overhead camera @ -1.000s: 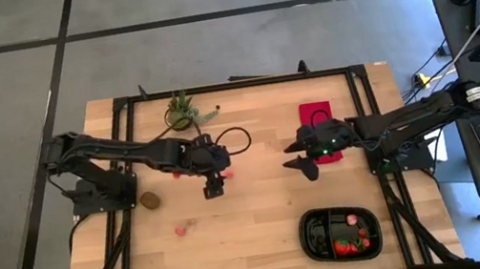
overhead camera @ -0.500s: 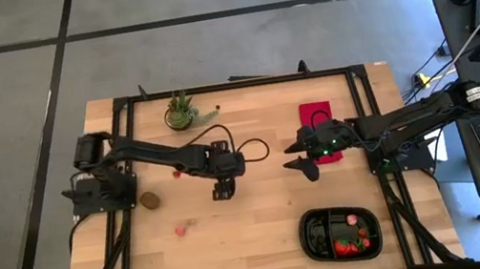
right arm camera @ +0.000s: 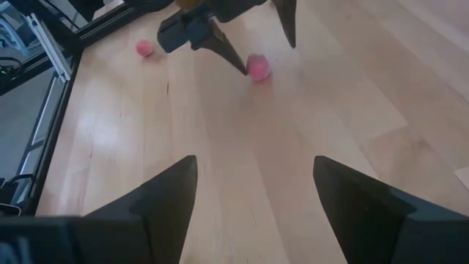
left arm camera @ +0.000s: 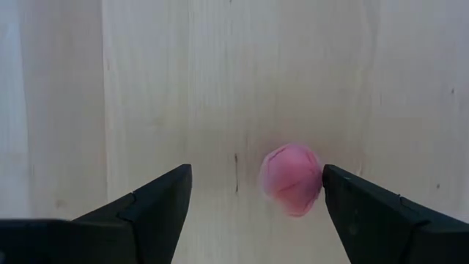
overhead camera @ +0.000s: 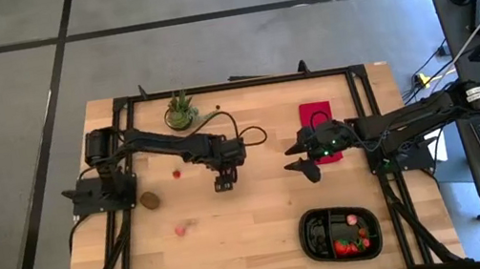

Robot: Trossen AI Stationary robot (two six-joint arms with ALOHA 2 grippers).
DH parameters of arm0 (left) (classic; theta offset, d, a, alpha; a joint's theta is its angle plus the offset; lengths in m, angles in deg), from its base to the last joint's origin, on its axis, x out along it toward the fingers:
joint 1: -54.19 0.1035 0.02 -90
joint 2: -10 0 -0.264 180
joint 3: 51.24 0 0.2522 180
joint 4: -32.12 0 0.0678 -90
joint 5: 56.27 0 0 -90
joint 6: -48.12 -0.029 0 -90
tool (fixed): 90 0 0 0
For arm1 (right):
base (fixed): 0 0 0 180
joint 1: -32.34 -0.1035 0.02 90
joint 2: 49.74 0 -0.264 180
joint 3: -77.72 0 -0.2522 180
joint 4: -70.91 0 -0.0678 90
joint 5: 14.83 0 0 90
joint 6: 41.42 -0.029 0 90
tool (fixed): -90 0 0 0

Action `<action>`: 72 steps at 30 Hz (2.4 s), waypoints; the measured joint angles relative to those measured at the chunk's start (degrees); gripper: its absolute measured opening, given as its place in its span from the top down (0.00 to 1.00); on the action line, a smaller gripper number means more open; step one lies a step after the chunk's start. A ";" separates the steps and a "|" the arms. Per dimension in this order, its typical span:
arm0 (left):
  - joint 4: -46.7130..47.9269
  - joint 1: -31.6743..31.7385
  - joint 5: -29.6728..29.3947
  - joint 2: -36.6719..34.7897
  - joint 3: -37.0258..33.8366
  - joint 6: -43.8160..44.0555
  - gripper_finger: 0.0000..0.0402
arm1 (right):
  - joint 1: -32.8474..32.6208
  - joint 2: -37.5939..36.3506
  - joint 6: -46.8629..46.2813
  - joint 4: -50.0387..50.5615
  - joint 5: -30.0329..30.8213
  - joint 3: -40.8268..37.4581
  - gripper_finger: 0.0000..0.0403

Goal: Pick and placing Produce into tupperware
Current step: Put the peach into the right of the black bin

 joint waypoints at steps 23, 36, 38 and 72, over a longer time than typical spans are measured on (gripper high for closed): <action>-0.56 -1.74 2.21 3.43 0.17 1.51 0.41 | 0.00 0.02 -0.32 0.42 -0.94 0.00 0.32; -0.78 -1.77 2.14 3.54 0.09 1.27 0.60 | 0.00 0.02 -1.49 0.44 -0.94 0.00 0.32; -0.84 -1.77 1.99 3.58 0.09 1.27 0.62 | 0.00 0.02 -1.64 0.41 -0.92 0.00 0.32; -5.79 -4.79 0.37 -4.61 10.43 -9.73 0.72 | 0.20 -0.02 -15.45 -11.19 0.96 0.04 0.32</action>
